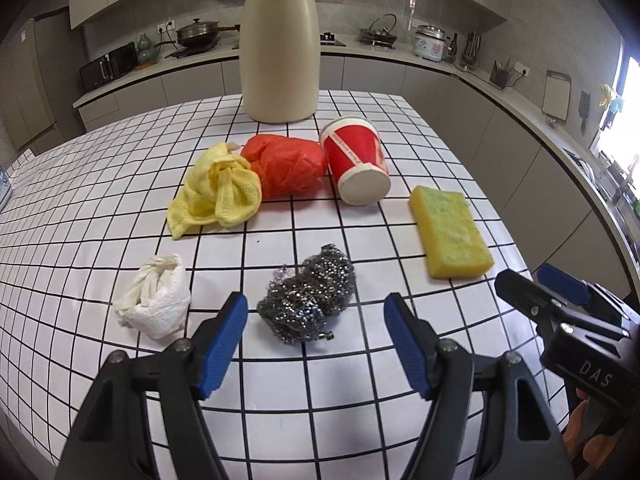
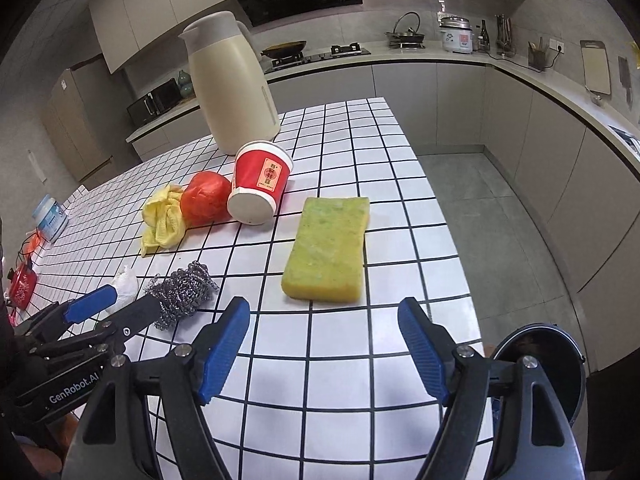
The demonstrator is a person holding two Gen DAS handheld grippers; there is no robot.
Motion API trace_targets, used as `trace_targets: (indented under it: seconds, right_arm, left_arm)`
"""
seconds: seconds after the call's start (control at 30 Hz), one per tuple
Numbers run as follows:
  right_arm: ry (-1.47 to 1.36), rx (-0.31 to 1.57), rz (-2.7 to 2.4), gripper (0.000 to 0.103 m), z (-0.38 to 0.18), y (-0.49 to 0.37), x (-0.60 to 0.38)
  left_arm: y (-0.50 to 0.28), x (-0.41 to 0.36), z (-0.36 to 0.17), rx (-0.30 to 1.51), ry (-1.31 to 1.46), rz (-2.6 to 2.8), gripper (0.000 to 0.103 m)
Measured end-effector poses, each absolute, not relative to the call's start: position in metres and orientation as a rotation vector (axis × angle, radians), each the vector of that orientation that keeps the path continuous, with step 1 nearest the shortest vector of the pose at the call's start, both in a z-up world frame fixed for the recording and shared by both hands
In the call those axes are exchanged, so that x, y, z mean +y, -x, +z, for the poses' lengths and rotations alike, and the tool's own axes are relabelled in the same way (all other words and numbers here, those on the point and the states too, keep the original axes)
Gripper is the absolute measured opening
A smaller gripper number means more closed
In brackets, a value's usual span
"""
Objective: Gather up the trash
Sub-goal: 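Move both tools back toward the steel wool and yellow sponge, then grasp the steel wool with the left tool while the right tool grasps the yellow sponge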
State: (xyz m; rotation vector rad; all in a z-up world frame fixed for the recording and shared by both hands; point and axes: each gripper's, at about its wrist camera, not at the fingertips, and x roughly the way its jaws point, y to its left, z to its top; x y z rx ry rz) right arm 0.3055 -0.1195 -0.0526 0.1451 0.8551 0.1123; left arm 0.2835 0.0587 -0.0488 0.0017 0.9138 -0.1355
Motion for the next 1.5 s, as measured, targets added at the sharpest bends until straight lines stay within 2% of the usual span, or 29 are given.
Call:
trace_targets:
  seconds: [0.7,0.8,0.87,0.97,1.17,1.2,1.27,1.5]
  right_arm:
    - [-0.13,0.907,0.045,0.079,-0.086,-0.365,-0.108]
    - [-0.119,0.914,0.039,0.079,-0.091,-0.372,-0.106]
    - [-0.115,0.922,0.038,0.079,-0.094,-0.377,-0.106]
    - [-0.117,0.934,0.035,0.079,-0.1,-0.383,-0.107]
    - [-0.094,0.918,0.04,0.078,-0.104,-0.388,-0.105]
    - [-0.082,0.916,0.041,0.077,-0.104,-0.388,-0.104]
    - [-0.055,0.908,0.041,0.063,-0.105,-0.388,-0.102]
    - [-0.046,0.897,0.084,0.05,-0.101,-0.38,-0.104]
  left_arm:
    - [-0.325,0.059,-0.095,1.004,-0.052,-0.188,0.072]
    - [-0.326,0.06,-0.096,0.988,-0.043,-0.181,0.063]
    - [-0.328,0.06,-0.095,0.976,-0.048,-0.178,0.053]
    - [-0.331,0.061,-0.094,0.973,-0.029,-0.179,0.046]
    - [-0.338,0.06,-0.093,0.967,0.005,-0.183,0.042]
    - [-0.338,0.06,-0.093,0.966,0.007,-0.182,0.041]
    - [-0.337,0.059,-0.093,0.963,0.011,-0.182,0.041]
    - [-0.333,0.056,-0.092,0.97,0.043,-0.191,0.04]
